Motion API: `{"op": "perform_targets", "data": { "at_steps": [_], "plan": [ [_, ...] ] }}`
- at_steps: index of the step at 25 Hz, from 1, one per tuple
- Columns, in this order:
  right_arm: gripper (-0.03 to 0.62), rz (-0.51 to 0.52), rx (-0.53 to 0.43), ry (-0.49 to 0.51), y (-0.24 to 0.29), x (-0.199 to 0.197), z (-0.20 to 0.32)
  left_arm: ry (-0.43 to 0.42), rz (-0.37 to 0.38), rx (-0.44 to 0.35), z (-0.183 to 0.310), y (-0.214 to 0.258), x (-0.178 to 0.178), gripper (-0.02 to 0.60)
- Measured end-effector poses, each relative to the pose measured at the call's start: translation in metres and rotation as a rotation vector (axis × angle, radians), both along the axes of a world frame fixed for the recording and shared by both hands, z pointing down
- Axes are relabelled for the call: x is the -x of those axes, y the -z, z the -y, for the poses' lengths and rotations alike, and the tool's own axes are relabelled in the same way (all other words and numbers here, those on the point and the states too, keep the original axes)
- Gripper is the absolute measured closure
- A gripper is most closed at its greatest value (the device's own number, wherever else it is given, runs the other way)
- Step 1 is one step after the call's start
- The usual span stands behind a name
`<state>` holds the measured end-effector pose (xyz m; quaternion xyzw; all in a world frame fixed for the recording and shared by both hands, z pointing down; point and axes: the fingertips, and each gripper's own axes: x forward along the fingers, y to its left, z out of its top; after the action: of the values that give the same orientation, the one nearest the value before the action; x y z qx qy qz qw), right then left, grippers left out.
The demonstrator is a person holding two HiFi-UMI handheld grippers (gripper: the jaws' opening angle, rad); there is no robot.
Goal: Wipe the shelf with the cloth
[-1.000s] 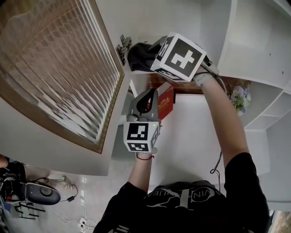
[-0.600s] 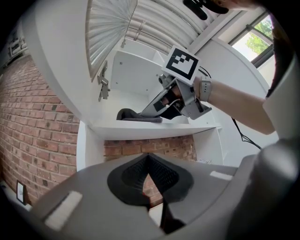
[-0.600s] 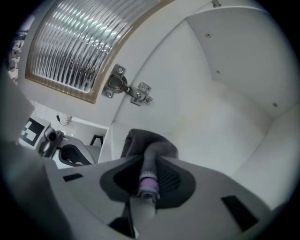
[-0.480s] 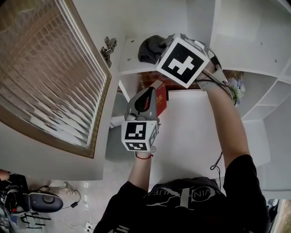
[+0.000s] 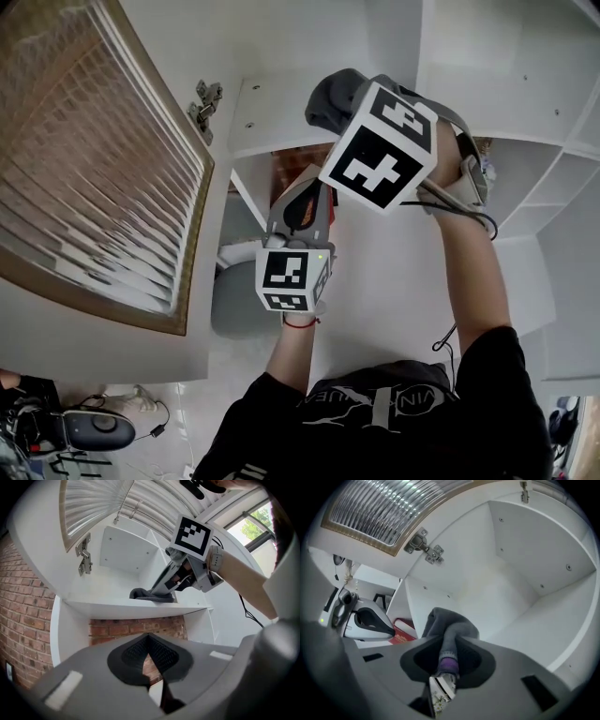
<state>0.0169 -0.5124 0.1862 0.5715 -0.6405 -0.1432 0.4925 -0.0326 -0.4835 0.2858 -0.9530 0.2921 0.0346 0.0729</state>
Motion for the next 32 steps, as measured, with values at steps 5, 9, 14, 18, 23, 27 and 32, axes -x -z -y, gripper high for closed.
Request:
{"op": "perform_targets", "data": {
  "at_steps": [5,9,14,18,23,27,32],
  "plan": [
    [0.511,-0.019,0.054,0.049,-0.002,0.007,0.003,-0.004,-0.003,0.002,0.004,-0.001,-0.001,0.571],
    [0.511,0.02,0.101,0.092,-0.003,0.018,0.014,0.014,0.001,-0.01,0.009,0.001,0.004,0.571],
    [0.511,0.058,0.184,0.2,-0.007,0.044,0.034,0.037,-0.005,-0.027,0.015,0.005,0.014,0.571],
    [0.511,0.058,0.185,0.261,-0.009,0.064,0.051,0.069,-0.001,-0.048,0.018,0.01,0.02,0.571],
    [0.512,0.017,0.179,0.295,-0.008,0.077,0.074,0.085,-0.023,-0.04,0.026,0.021,0.023,0.571],
    [0.512,-0.02,0.176,0.32,-0.006,0.086,0.093,0.086,-0.024,-0.043,0.027,0.025,0.023,0.571],
    [0.512,-0.061,0.151,0.293,-0.005,0.087,0.116,0.092,-0.017,-0.042,0.032,0.022,0.024,0.571]
  ]
}}
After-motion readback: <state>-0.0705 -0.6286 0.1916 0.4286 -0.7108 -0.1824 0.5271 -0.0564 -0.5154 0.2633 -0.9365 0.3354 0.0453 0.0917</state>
